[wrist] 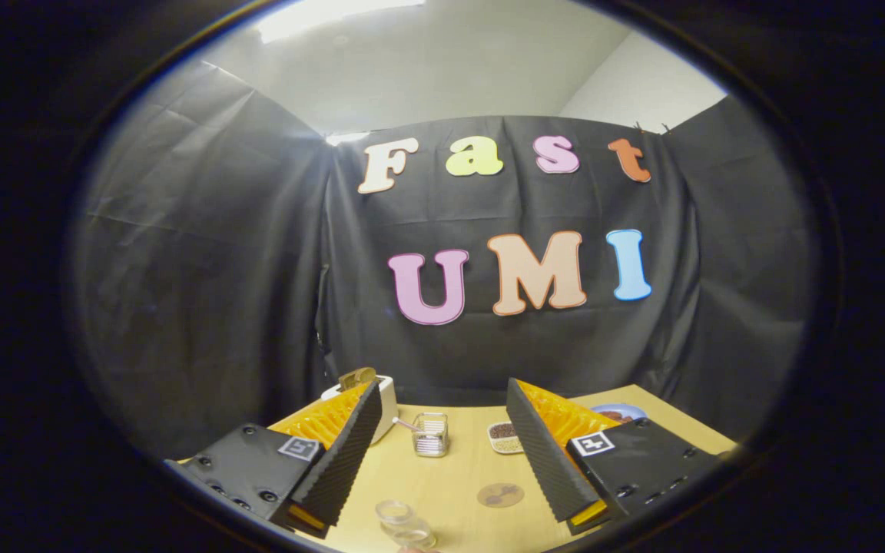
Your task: Take the bottle from table, then pour the juice into the cup, finally place the bottle on the coaster
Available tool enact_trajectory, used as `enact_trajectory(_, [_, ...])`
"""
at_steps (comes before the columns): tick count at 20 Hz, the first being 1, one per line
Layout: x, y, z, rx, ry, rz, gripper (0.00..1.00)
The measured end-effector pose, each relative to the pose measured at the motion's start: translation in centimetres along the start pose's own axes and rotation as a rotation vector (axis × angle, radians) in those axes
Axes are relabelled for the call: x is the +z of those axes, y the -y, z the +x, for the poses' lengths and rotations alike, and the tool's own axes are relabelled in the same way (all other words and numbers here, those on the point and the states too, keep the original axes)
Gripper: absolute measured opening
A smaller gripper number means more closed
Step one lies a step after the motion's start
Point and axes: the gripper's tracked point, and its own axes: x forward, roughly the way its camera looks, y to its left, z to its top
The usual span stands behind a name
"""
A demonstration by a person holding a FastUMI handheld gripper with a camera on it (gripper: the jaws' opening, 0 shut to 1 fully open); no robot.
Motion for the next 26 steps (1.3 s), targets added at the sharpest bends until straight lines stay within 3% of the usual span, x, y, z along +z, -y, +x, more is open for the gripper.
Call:
enact_trajectory(6, [-4.3, -0.8, 0.0, 0.013, -0.064, 0.013, 1.00])
enact_trajectory(17, [-19.2, -3.0, -1.4, 0.052, -0.346, -0.004, 1.00])
enact_trajectory(26, [-28.9, -2.5, -2.5, 0.037, -0.540, -0.032, 1.00])
